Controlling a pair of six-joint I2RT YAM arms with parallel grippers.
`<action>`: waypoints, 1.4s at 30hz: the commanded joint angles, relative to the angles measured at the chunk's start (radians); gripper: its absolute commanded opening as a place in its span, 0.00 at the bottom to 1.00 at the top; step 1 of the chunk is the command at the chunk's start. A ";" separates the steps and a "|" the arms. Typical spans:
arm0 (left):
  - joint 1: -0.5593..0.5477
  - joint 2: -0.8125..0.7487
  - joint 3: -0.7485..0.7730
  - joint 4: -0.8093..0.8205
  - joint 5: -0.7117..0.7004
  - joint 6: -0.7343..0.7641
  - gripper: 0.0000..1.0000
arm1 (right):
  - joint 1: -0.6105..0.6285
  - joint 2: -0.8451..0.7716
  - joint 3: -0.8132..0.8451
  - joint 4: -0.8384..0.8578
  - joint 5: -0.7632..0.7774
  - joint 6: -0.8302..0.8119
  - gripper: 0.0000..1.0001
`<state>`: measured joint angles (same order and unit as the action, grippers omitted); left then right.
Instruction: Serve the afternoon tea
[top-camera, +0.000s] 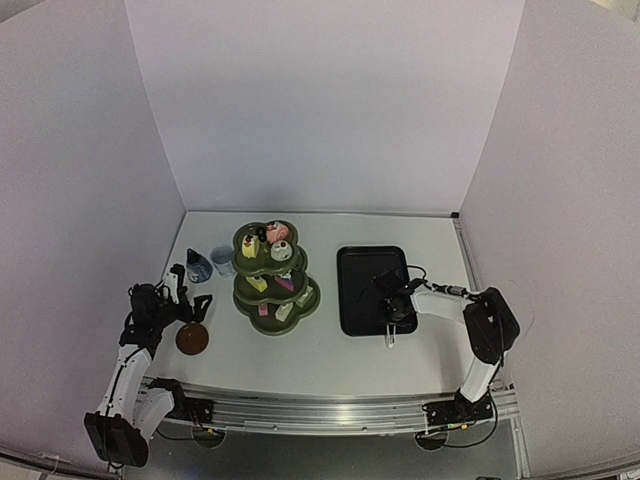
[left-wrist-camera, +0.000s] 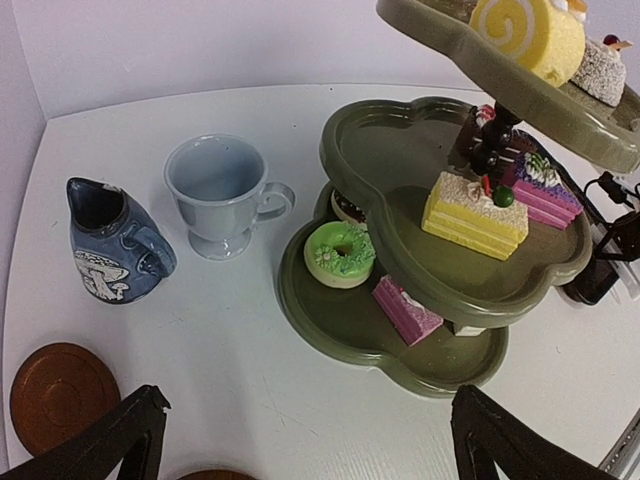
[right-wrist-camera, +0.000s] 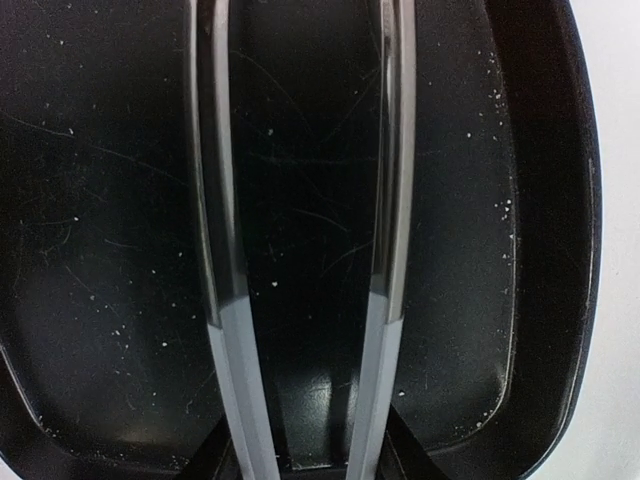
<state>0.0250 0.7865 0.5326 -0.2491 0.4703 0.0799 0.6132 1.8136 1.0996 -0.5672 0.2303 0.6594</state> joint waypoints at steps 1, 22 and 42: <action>0.000 0.013 0.062 -0.115 -0.012 0.199 1.00 | 0.002 0.019 0.036 -0.008 0.009 -0.005 0.40; -0.001 0.515 0.273 -0.635 -0.604 0.679 0.65 | 0.028 -0.329 0.190 -0.128 -0.012 -0.094 0.98; -0.004 0.918 0.306 -0.614 -0.492 0.446 0.62 | 0.099 -0.448 0.168 -0.126 0.044 -0.106 0.96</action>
<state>0.0259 1.6180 0.8602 -0.8264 -0.1138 0.5772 0.7010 1.4155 1.2697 -0.6828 0.2416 0.5574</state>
